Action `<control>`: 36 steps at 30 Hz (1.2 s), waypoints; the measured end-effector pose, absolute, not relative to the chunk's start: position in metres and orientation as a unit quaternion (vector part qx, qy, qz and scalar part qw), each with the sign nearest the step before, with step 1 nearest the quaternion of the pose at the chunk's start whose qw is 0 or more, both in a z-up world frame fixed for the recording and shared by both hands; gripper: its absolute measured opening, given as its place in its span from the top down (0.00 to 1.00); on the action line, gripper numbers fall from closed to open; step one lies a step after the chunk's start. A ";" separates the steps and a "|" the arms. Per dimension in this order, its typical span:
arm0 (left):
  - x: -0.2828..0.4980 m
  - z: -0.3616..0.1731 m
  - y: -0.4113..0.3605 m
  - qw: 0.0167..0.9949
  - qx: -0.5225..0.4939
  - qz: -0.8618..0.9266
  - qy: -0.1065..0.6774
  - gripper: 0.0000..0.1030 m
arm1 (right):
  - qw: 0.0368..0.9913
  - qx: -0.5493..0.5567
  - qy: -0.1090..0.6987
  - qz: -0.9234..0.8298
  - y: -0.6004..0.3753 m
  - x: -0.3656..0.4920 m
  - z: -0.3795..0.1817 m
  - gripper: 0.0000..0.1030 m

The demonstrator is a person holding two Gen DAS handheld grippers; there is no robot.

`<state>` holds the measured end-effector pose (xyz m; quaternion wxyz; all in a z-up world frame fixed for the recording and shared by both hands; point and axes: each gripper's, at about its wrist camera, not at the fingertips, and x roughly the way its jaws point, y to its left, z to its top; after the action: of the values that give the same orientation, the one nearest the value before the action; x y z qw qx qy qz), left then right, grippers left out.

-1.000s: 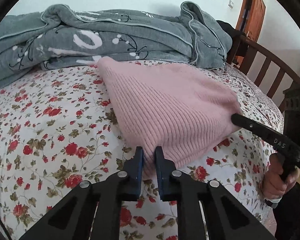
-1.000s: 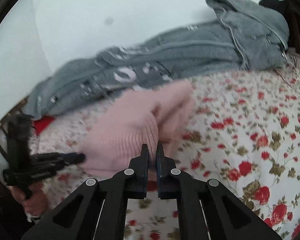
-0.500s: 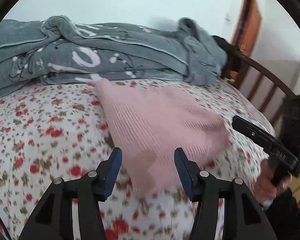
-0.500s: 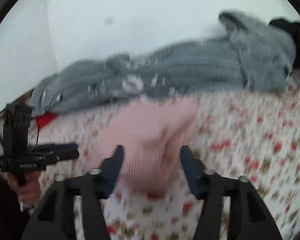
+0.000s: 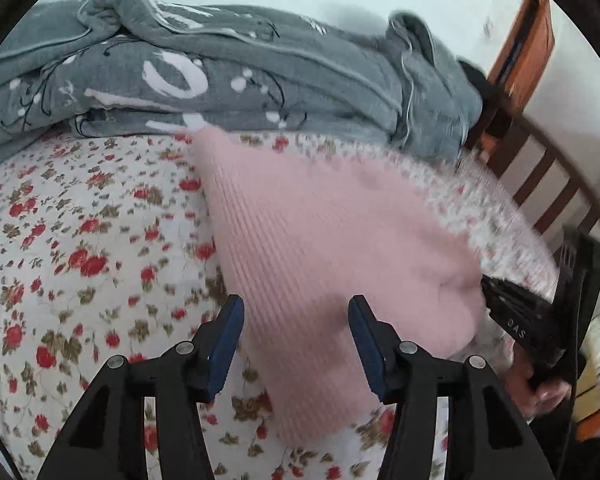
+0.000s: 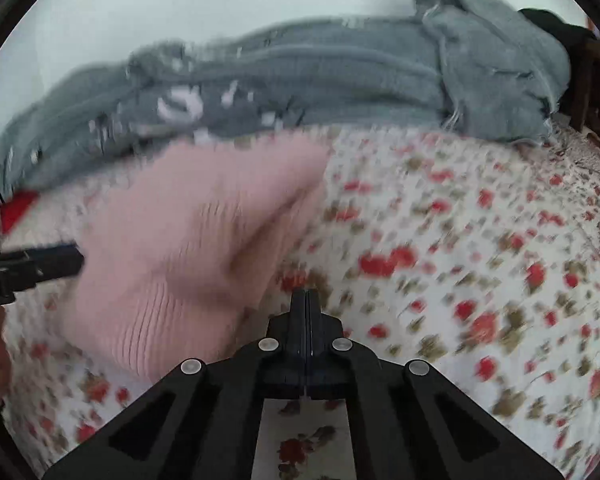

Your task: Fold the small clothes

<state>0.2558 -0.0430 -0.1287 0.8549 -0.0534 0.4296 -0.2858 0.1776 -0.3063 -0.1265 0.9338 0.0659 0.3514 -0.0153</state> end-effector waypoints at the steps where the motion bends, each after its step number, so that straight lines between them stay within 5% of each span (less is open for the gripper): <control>1: 0.261 -0.126 -0.040 0.854 -0.064 -0.286 0.429 0.49 | 0.938 0.071 0.339 -0.016 -0.310 0.175 -0.119 0.99; 3: 0.276 -0.124 -0.036 0.847 -0.086 -0.282 0.442 0.47 | 0.942 0.096 0.323 -0.010 -0.318 0.174 -0.104 0.93; 7: 0.305 -0.143 -0.033 0.820 -0.123 -0.280 0.484 0.47 | 0.938 0.133 0.319 0.026 -0.323 0.188 -0.083 0.52; 10: 0.313 -0.163 -0.036 0.800 -0.145 -0.297 0.501 0.43 | 0.931 0.141 0.331 0.059 -0.312 0.204 -0.086 0.36; 16: 0.323 -0.190 -0.042 0.770 -0.204 -0.309 0.519 0.41 | 0.891 0.189 0.407 0.070 -0.315 0.232 -0.142 0.33; 21: 0.319 -0.176 -0.051 0.791 -0.181 -0.282 0.511 0.59 | 0.878 0.191 0.430 0.086 -0.312 0.237 -0.146 0.33; 26: 0.312 -0.147 -0.043 0.789 -0.203 -0.280 0.508 0.65 | 0.854 0.265 0.434 0.112 -0.317 0.235 -0.140 0.73; 36: 0.251 -0.114 0.058 0.817 -0.170 -0.240 0.496 0.65 | 0.882 0.211 0.374 0.193 -0.217 0.186 -0.085 0.79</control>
<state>0.2507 0.0585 -0.1135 0.8171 -0.1696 0.4958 -0.2402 0.1858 -0.2170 -0.0851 0.8823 0.2110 0.3740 0.1926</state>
